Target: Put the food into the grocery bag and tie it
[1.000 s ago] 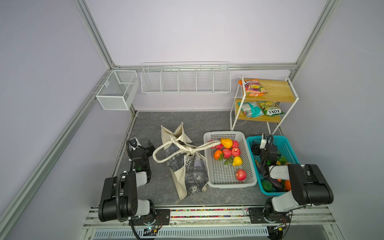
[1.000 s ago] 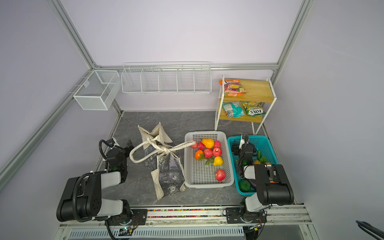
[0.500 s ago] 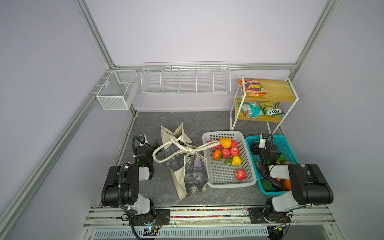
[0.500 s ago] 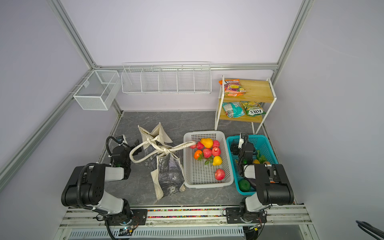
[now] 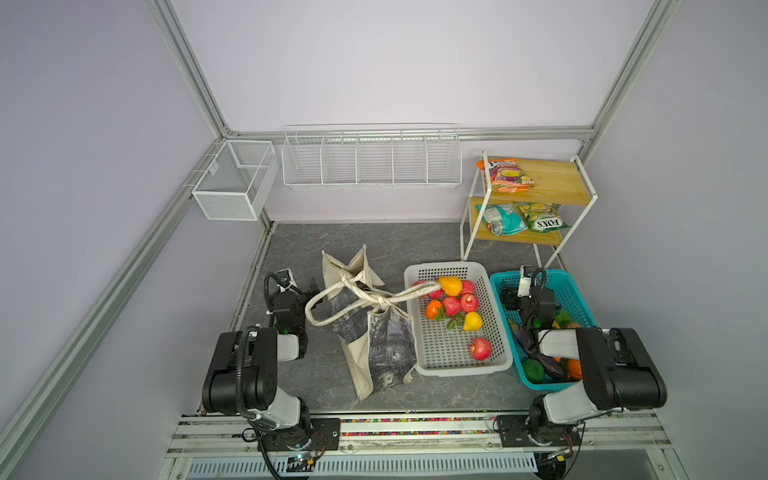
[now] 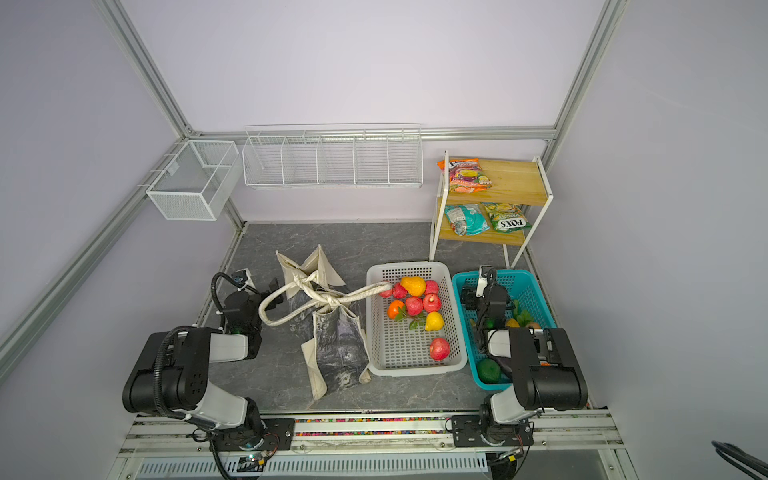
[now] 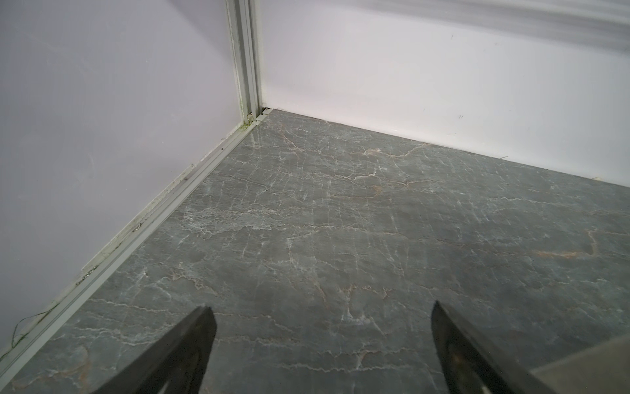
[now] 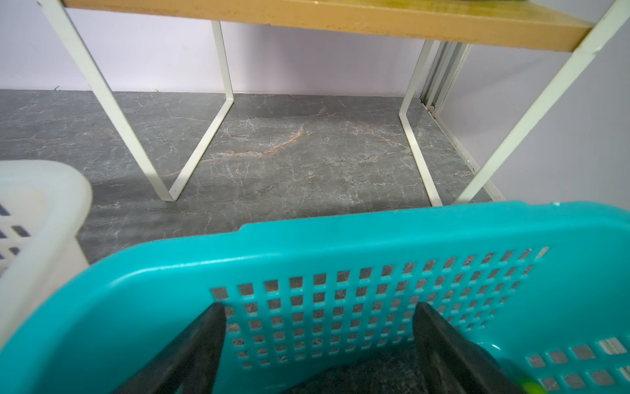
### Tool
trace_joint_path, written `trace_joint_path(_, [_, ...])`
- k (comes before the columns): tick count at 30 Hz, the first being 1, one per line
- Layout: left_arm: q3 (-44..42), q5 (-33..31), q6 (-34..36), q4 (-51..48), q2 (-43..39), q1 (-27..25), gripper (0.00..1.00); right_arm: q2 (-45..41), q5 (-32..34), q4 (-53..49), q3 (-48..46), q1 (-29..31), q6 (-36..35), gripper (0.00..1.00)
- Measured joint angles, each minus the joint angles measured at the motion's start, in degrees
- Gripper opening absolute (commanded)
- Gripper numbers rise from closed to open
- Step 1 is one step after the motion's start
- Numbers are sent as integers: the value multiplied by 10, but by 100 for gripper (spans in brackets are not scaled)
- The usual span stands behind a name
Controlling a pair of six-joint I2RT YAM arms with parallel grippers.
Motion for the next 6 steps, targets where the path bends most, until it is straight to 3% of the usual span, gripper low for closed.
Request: trace_joint_path(6, [0,6,0,0,0,0,99,0,0,0,0,0,-2,89])
